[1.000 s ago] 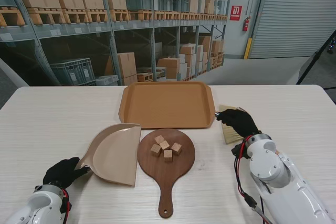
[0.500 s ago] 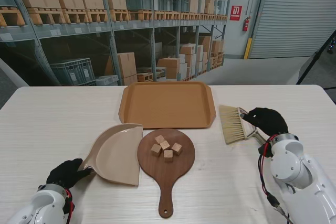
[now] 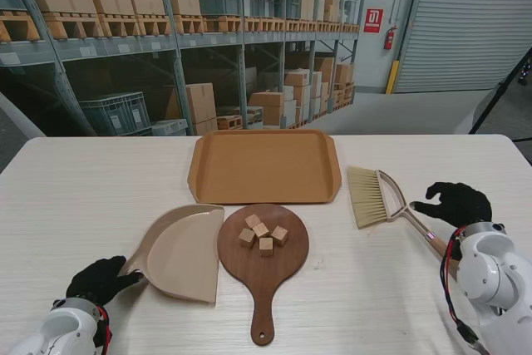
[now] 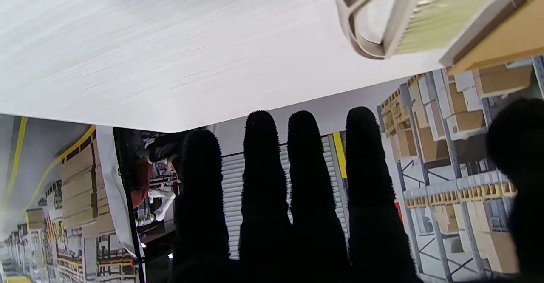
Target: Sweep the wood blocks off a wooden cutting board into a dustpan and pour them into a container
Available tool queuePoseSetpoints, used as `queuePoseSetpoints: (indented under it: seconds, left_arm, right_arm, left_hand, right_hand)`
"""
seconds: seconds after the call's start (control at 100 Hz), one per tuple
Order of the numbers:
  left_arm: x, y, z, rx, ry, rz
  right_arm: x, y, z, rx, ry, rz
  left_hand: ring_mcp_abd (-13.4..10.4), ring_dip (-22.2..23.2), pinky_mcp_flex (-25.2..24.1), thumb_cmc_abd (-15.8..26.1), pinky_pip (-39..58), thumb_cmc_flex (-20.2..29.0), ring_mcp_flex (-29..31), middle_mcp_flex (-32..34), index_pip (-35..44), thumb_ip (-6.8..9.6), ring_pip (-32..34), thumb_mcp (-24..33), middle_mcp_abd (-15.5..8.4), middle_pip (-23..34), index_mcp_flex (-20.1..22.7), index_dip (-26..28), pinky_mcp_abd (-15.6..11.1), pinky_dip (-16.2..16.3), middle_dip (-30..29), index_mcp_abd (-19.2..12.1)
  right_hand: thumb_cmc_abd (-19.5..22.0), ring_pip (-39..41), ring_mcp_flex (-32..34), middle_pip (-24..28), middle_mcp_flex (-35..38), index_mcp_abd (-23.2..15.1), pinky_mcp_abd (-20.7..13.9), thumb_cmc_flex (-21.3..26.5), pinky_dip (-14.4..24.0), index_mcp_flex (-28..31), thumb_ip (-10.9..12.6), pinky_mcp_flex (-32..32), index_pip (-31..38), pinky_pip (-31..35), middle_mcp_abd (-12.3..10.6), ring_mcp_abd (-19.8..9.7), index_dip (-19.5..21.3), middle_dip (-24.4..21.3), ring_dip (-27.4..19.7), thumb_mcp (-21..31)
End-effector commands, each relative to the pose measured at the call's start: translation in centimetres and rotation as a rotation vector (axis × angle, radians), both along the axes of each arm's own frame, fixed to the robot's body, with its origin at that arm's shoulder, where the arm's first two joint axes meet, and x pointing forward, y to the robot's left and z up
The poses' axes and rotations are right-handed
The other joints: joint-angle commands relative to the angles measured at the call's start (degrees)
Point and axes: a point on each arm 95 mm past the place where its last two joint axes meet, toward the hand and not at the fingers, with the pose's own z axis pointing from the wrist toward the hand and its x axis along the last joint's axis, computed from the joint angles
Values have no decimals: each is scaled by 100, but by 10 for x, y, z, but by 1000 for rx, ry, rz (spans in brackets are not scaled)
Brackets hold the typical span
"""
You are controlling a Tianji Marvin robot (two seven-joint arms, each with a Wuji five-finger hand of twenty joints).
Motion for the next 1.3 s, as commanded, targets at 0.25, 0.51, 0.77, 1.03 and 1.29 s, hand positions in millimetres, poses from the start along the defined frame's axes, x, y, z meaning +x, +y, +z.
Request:
queuePoseSetpoints:
  seconds: [0.25,0.51,0.77,1.03,1.29]
  left_arm:
    - [-4,-7,-2,3,28,-9]
    - [-6,-9,-2,4,33,-2]
    - [-6,-9,-2,3,35,0]
    - [-7,-10,-3,3,41,2]
    - [-8,-10,-4,4,46,4]
  right_arm:
    - [-18,-21,-26,-174,121,32]
    - [-26,-28,-42,-257,189,45]
    - [-33,-31,-58,-283,231,36]
    - [-36,-29,-73,-296,276,31]
    - [-37,-32,-83,-302,291,11]
  left_hand:
    - [-1221,-8,36,895,-56,687,681,495,442,12,284,575,-1940,6852,564,87,-164,20,65,-84]
    - [-1224,-7,36,896,-55,679,680,496,439,12,281,573,-1940,6849,564,90,-164,17,71,-88]
    - [-1223,-7,31,894,-57,675,676,496,431,12,276,574,-1940,6848,566,90,-167,14,75,-96]
    - [-1216,-10,29,896,-58,669,665,496,426,12,261,574,-1940,6847,564,91,-168,12,77,-104]
    - [-1207,-11,7,897,-74,661,662,493,414,12,248,574,-1939,6836,568,88,-173,6,76,-116]
  right_hand:
    - [-459,-13,-46,124,-304,32,113,-7,-15,-342,-60,39,-13,-19,-172,-194,-13,-14,-58,154]
    - [-715,115,63,359,-298,-25,14,72,-38,-351,-5,161,210,114,-268,-262,85,39,-19,262]
    - [-844,396,180,719,-237,-62,-88,164,-70,-322,-9,269,476,361,-347,-350,215,186,82,357]
    - [-837,636,258,923,-158,-66,-149,165,-94,-255,-23,327,633,562,-351,-366,275,282,156,375]
    - [-868,973,673,1138,301,-199,-218,1110,-198,79,-18,596,936,978,-438,-425,311,321,194,80]
